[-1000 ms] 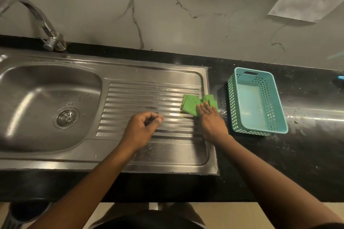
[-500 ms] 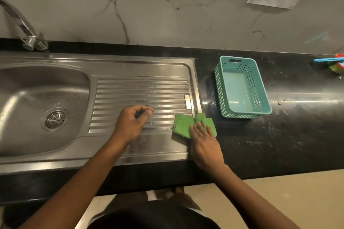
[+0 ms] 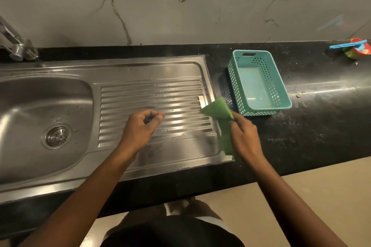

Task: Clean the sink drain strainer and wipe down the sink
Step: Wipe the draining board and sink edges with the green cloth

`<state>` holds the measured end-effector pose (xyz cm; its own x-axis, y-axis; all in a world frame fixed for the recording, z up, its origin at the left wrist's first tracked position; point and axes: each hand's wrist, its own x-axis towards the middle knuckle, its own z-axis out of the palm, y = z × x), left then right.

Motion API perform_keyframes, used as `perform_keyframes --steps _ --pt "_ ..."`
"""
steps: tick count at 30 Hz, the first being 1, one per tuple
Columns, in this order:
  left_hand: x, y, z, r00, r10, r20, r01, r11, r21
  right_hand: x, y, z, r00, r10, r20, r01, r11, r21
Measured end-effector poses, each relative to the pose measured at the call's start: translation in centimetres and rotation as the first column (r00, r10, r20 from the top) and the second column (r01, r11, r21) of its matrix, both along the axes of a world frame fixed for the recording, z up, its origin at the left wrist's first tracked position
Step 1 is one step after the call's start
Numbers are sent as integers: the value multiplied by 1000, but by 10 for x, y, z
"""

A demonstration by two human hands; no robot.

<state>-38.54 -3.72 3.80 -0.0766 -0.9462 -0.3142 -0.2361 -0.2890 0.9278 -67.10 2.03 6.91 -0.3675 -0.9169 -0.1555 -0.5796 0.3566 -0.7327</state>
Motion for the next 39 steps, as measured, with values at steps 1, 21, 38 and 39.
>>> perform_keyframes --steps 1,21,38,39 --pt "1 1 1 1000 8 0 -8 1000 -4 -1 -8 4 997 5 -76 -9 999 -50" --pt "43 67 -14 954 296 52 -294 955 -41 116 -44 -111 721 599 -349 -551 800 236" --pt "82 25 -8 989 139 54 -138 990 -32 41 -10 -110 755 488 -438 -459 870 178" --pt "86 23 -8 990 128 55 -127 991 -31 46 -8 -113 784 435 -442 -398 900 179"
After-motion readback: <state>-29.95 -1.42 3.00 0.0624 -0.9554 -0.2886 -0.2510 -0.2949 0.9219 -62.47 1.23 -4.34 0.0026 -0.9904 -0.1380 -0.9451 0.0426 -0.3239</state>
